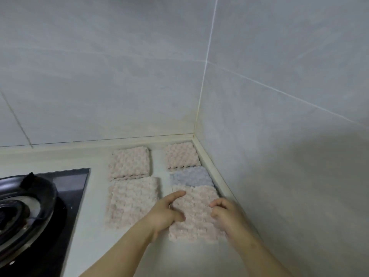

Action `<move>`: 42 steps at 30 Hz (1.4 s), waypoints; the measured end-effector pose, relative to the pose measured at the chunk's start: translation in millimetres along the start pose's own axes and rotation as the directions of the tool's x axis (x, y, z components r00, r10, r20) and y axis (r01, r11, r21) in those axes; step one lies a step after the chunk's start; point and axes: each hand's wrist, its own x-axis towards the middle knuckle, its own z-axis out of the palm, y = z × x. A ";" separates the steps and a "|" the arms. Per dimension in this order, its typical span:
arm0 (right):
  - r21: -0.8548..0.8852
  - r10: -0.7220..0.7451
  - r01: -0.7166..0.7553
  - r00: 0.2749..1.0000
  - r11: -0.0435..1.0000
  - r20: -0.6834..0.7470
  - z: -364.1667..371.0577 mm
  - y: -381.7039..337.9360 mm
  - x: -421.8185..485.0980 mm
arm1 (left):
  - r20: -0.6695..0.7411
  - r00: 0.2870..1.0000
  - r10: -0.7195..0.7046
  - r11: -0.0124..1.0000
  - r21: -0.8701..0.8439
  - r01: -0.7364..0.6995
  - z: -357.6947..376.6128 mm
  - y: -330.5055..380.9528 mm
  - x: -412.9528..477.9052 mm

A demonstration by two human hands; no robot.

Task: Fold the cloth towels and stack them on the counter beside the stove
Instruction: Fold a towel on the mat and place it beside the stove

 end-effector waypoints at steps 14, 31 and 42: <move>-0.153 0.004 -0.014 0.998 0.988 -0.066 -40.7 39.1 -32.5 | -0.055 0.988 0.142 0.985 -0.089 -0.147 58.6 -37.8 -37.2; -0.913 -0.248 0.175 0.965 0.368 0.085 -46.3 35.7 -46.3 | 0.254 0.965 -0.063 0.887 0.457 -0.062 74.4 -46.5 -35.5; -0.768 -0.267 0.163 0.964 0.619 -0.011 -43.8 35.5 -27.3 | -0.288 0.940 0.182 0.893 0.448 -0.036 48.5 -15.8 11.7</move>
